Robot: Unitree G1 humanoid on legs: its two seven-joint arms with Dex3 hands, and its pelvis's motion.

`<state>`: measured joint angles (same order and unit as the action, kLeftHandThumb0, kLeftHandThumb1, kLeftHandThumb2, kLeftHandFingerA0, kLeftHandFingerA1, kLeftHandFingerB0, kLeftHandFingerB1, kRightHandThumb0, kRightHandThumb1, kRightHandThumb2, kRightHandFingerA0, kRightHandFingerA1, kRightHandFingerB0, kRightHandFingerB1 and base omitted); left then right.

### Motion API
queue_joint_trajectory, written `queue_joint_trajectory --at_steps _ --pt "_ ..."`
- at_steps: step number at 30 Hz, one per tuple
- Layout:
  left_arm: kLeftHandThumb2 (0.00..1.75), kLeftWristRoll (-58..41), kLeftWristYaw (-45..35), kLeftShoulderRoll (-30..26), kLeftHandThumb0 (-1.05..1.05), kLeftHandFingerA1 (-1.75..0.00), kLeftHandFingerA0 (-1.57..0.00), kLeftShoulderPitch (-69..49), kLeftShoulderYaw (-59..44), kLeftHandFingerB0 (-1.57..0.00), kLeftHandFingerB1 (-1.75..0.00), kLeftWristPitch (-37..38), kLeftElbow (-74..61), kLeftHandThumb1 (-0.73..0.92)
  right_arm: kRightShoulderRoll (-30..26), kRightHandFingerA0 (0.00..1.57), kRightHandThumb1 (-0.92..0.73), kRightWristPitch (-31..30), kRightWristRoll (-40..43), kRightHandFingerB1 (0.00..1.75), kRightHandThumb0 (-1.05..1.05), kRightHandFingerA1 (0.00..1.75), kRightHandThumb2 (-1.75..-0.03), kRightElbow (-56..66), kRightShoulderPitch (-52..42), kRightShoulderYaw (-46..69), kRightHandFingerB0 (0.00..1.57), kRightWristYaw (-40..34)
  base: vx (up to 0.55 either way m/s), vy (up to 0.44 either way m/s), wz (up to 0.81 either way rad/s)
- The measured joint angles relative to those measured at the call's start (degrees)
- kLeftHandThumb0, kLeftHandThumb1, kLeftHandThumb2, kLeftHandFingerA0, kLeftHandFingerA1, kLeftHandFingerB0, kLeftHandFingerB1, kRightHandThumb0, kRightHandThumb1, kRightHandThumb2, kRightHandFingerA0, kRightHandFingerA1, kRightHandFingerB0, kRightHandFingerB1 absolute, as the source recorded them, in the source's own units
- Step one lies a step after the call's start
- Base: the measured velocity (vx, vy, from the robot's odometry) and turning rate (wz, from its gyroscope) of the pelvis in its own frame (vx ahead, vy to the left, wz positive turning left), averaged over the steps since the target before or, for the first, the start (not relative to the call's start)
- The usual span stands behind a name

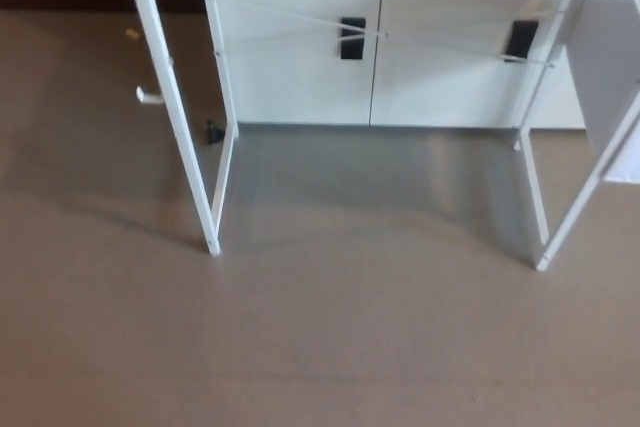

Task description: The robot walk towards a table in front and uses its left hand to pick up the pot from the base and pour water to the cup on the right hand side

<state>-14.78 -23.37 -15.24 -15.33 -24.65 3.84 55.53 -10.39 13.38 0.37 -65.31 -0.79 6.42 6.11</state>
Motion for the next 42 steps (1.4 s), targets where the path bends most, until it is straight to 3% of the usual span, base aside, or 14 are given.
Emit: queue_joint_trajectory --at_steps 1,2,3,20,30,37,38,41,42 --pt "0.92 0.01 -0.11 0.08 -0.14 -0.61 -0.39 0.38 0.18 -0.21 -0.51 0.10 0.41 0.50 -0.29 0.61 -0.56 0.08 -0.03 0.68 -0.43 0.83 -0.74 0.02 0.06 -0.03 0.47 -0.01 0.17 -0.217 0.53" --pt "0.92 0.02 -0.25 0.17 -0.14 -0.61 -0.39 0.78 0.45 -0.21 -0.51 0.20 0.50 0.50 -0.63 0.61 -0.56 0.12 -0.02 0.68 -0.43 0.83 -0.74 0.05 0.17 0.05 0.47 -0.10 0.17 -0.213 0.20" --pt "0.60 0.03 -0.31 0.17 -0.15 -0.47 -0.48 0.88 0.58 -0.33 -0.37 0.27 0.60 0.70 -0.83 0.60 -0.56 0.12 -0.01 0.67 -0.43 0.82 -0.72 0.06 0.22 0.10 0.46 -0.20 0.28 -0.103 -0.03" --pt "0.60 -0.09 -0.13 -0.25 -0.15 -0.48 -0.47 0.82 0.45 -0.34 -0.37 0.79 0.57 0.68 -0.58 0.59 -0.56 0.28 -1.02 0.66 -0.43 0.83 -0.74 0.20 0.63 -1.87 0.48 -1.14 0.28 0.170 -0.08" --pt "0.59 -0.06 -0.04 -0.17 -0.15 -0.50 -0.52 0.85 0.53 -0.34 -0.37 0.95 1.53 0.66 -0.69 0.61 -0.57 0.27 -1.98 0.64 -0.40 0.81 -0.70 -0.23 0.73 -2.46 0.49 -1.75 0.29 -0.018 0.04" --pt "0.60 -0.05 -0.05 -0.08 -0.14 -0.48 -0.48 0.99 0.82 -0.32 -0.37 1.70 1.75 0.70 -0.99 0.59 -0.57 0.27 -2.39 0.64 -0.40 0.79 -0.71 -0.41 1.48 -2.82 0.47 -2.51 0.35 -0.109 0.16" --pt "0.93 -0.04 -0.09 -0.08 -0.12 -0.62 -0.41 0.73 0.89 -0.22 -0.51 1.76 1.74 0.50 -1.02 0.59 -0.57 0.27 -2.39 0.66 -0.41 0.81 -0.73 -0.43 1.38 -2.82 0.47 -2.52 0.20 0.010 -0.15" --pt "0.93 0.02 -0.12 -0.08 -0.12 -0.62 -0.41 0.14 1.11 -0.22 -0.51 1.87 1.85 0.50 -1.07 0.59 -0.57 0.27 -2.39 0.66 -0.41 0.81 -0.73 -0.54 0.90 -2.82 0.47 -2.51 0.19 0.060 -0.17" --pt "0.60 0.03 -0.10 -0.08 -0.13 -0.49 -0.48 0.06 1.14 -0.35 -0.38 1.88 1.87 0.69 -1.08 0.60 -0.53 0.27 -2.39 0.71 -0.46 0.86 -0.74 -0.57 0.67 -2.82 0.48 -2.51 0.18 0.108 -0.19"
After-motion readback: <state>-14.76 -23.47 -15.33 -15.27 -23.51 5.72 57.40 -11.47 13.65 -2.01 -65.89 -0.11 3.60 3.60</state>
